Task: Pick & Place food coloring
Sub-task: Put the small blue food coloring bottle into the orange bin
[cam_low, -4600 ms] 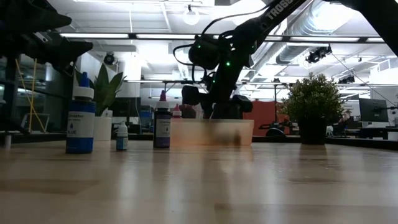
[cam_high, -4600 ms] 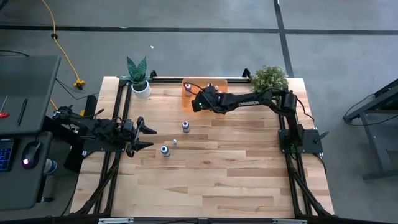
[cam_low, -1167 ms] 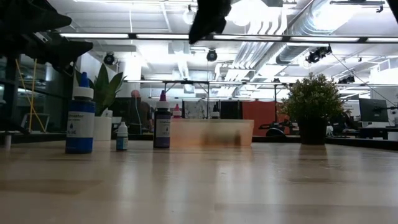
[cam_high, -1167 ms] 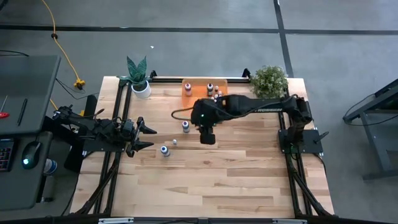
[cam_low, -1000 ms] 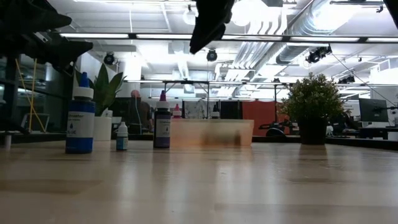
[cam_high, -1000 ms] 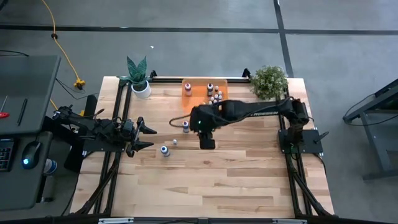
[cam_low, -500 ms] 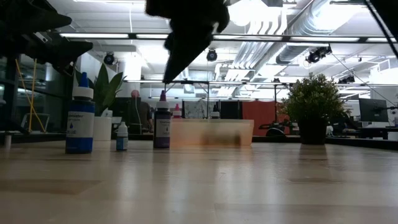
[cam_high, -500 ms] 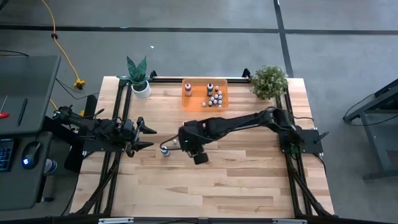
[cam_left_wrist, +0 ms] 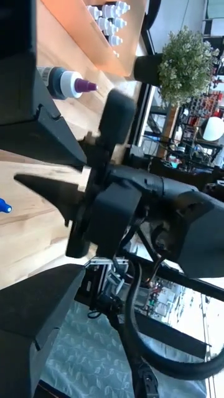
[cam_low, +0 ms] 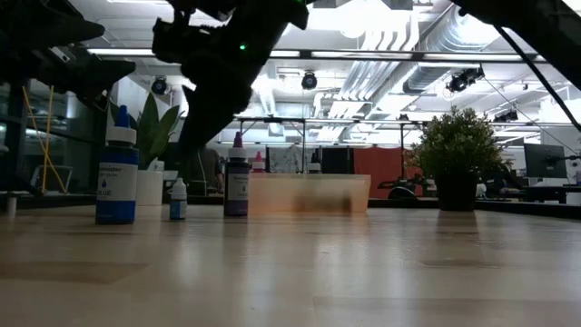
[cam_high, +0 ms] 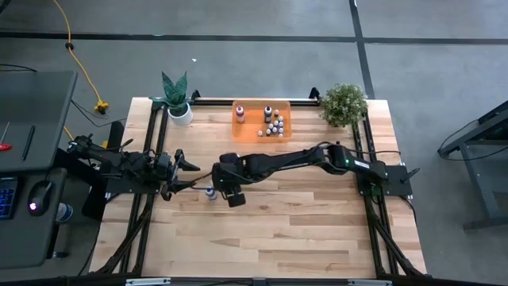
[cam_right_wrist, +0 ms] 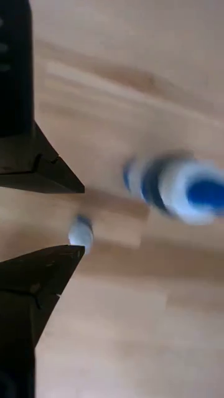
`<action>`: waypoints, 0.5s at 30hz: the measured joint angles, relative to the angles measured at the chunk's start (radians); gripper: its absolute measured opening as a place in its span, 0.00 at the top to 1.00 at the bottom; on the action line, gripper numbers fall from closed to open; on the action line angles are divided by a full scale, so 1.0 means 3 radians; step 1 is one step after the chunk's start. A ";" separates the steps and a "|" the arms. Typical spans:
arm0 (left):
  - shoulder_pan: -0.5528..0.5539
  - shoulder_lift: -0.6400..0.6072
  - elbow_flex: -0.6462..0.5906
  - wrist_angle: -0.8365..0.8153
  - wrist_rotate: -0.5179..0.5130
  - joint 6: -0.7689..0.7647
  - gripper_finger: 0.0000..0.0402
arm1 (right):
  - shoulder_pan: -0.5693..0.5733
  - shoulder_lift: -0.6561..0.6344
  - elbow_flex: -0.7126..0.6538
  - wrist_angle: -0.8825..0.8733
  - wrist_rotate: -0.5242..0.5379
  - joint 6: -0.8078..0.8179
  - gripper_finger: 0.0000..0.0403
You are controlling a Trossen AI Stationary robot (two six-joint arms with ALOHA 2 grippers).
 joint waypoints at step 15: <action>0.0000 0.0000 0.0000 0.0000 0.0000 0.0000 0.32 | -0.0130 0.0036 -0.0217 0.0252 0.0018 0.0537 0.67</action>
